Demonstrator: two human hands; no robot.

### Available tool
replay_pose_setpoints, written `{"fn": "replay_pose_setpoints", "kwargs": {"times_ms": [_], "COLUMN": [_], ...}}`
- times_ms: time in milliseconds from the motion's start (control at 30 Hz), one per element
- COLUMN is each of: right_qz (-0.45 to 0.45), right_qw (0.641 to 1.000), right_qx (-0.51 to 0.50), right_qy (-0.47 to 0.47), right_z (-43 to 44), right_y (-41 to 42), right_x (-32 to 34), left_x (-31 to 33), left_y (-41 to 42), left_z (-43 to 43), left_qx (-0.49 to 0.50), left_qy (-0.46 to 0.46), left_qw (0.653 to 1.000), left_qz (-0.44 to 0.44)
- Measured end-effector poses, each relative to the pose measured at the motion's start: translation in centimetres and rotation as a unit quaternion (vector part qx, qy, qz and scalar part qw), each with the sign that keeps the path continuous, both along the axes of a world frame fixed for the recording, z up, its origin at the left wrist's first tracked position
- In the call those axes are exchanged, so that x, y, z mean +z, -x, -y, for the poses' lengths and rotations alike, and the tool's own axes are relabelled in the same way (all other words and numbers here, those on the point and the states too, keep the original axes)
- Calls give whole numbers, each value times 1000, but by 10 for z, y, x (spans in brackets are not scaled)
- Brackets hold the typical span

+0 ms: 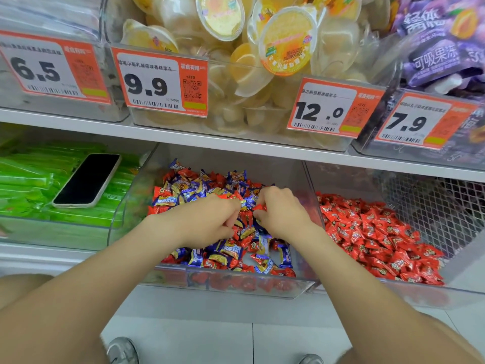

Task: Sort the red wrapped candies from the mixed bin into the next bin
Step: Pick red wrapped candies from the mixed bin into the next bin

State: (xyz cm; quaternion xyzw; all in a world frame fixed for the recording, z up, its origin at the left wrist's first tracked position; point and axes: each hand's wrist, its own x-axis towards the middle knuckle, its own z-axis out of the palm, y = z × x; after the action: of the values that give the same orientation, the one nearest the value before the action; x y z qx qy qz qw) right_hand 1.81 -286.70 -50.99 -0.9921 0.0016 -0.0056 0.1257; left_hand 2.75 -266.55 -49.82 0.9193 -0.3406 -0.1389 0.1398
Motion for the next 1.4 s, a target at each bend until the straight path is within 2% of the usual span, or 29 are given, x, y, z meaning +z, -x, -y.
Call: {"fn": "replay_pose_setpoints", "kwargs": {"times_ms": [100, 167, 233, 367, 467, 533, 667, 733, 833, 900, 1000, 1133, 1233, 1333, 1400], "right_qz": [22, 25, 4, -21, 16, -6, -157, -170, -157, -143, -95, -49, 2, 24, 10], "right_qw": [997, 996, 997, 999, 1000, 1000, 985, 982, 980, 981, 990, 994, 993, 997, 999], "right_qx": [-14, -16, -6, -4, -11, 5, 76, 87, 122, 132, 103, 60, 11, 4, 9], "right_qy": [-66, -88, -83, -45, -6, -9, -7, 5, 23, 13, -30, -77, -120, -77, -35], "right_z": [0, 1, 3, 5, 6, 8, 9, 6, 2, 2, 6, 4, -3, -6, -6], "right_y": [1, 2, 4, 8, 9, 10, 20, 24, 28, 29, 30, 32, 29, 23, 21], "right_x": [7, 10, 9, 5, 7, 11, 19, 12, -2, -4, 6, 18, 15, 12, 9], "left_x": [1, 1, -2, -14, -21, -21, -16, -10, 0, 5, 8, 11, 10, 9, 7], "left_y": [-1, 1, 4, 4, 3, 3, -2, -3, -2, -1, 2, 2, -1, -5, -7], "left_z": [0, 3, 9, 20, 24, 26, 21, 14, 4, -3, -8, -5, -1, 5, 8], "left_qx": [6, 13, 10, -9, -11, -7, 18, 34, 56, 74, 100, 142, 178, 194, 199], "left_qy": [54, 26, -32, -123, -147, -144, -90, -39, 48, 69, 82, 171, 234, 276, 308], "left_qw": [998, 996, 991, 979, 972, 974, 987, 993, 996, 995, 992, 974, 956, 940, 929], "left_qz": [34, 83, 131, 165, 183, 177, 133, 104, 40, 18, 8, -32, -9, 47, 46]}}
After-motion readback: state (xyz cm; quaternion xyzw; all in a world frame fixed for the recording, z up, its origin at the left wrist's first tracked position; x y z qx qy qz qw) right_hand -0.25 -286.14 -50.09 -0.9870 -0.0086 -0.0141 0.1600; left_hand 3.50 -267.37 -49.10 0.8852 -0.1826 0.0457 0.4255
